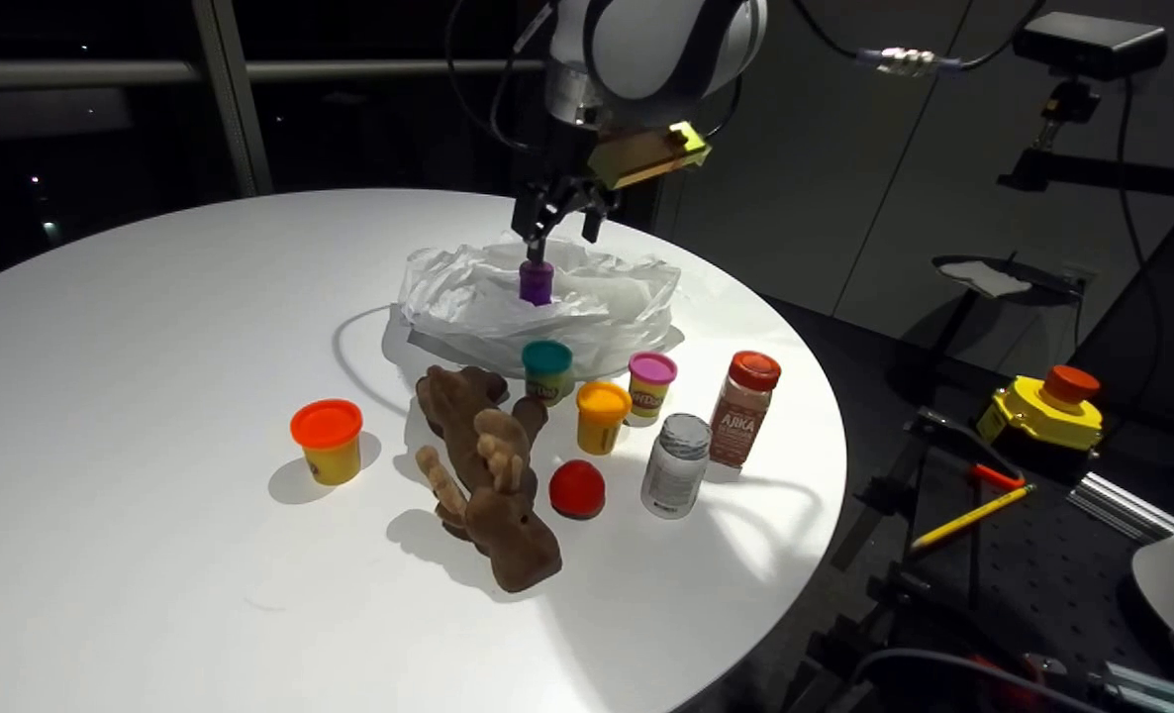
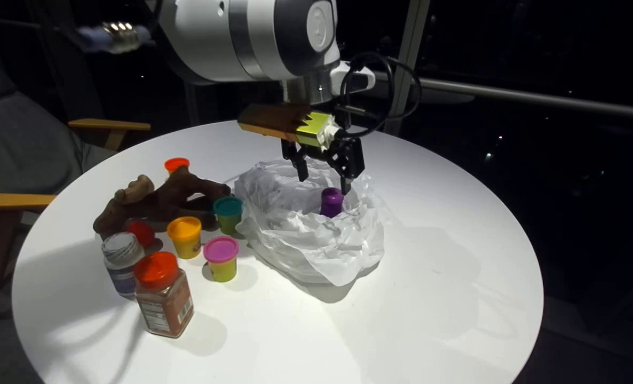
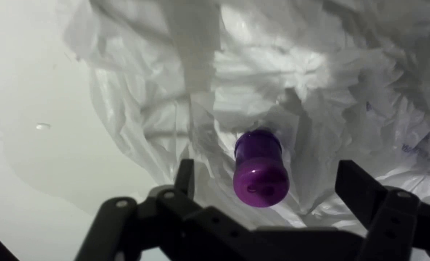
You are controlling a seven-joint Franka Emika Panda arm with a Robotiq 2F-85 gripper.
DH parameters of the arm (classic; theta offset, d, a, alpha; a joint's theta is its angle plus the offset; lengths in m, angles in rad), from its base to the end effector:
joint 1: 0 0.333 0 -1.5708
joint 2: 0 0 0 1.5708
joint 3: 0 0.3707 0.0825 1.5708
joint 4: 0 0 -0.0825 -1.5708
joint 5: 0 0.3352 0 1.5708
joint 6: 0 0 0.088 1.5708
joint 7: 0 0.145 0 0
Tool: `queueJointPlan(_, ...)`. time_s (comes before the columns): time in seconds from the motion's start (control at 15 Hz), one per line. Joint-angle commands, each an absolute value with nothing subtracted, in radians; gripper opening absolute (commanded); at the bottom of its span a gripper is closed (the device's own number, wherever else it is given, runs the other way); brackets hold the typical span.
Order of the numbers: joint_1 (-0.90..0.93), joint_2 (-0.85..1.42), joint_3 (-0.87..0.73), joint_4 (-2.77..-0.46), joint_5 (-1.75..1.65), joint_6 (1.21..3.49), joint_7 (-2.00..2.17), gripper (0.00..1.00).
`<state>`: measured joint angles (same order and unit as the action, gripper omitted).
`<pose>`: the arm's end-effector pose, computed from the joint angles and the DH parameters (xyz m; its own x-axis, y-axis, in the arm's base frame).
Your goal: Put all the contents on the table into the plastic bag.
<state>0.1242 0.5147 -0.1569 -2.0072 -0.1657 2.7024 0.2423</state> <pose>0.6288 -0.0101 0.2664 0.9754 -0.0888 0.2019 -0.1160 -0.9851 0.1274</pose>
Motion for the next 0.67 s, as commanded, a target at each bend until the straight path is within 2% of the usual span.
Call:
queueJointPlan(0.0,0.06,0.263,-0.073,-2.232,-0.123,2.566,0.079,1.0)
queueJointPlan(0.27,0.018,0.089,-0.003,-2.399,-0.044,2.443,-0.112,1.0)
queueJointPlan(0.6,0.03,0.059,0.019,-2.505,0.0,2.422,-0.164,1.0)
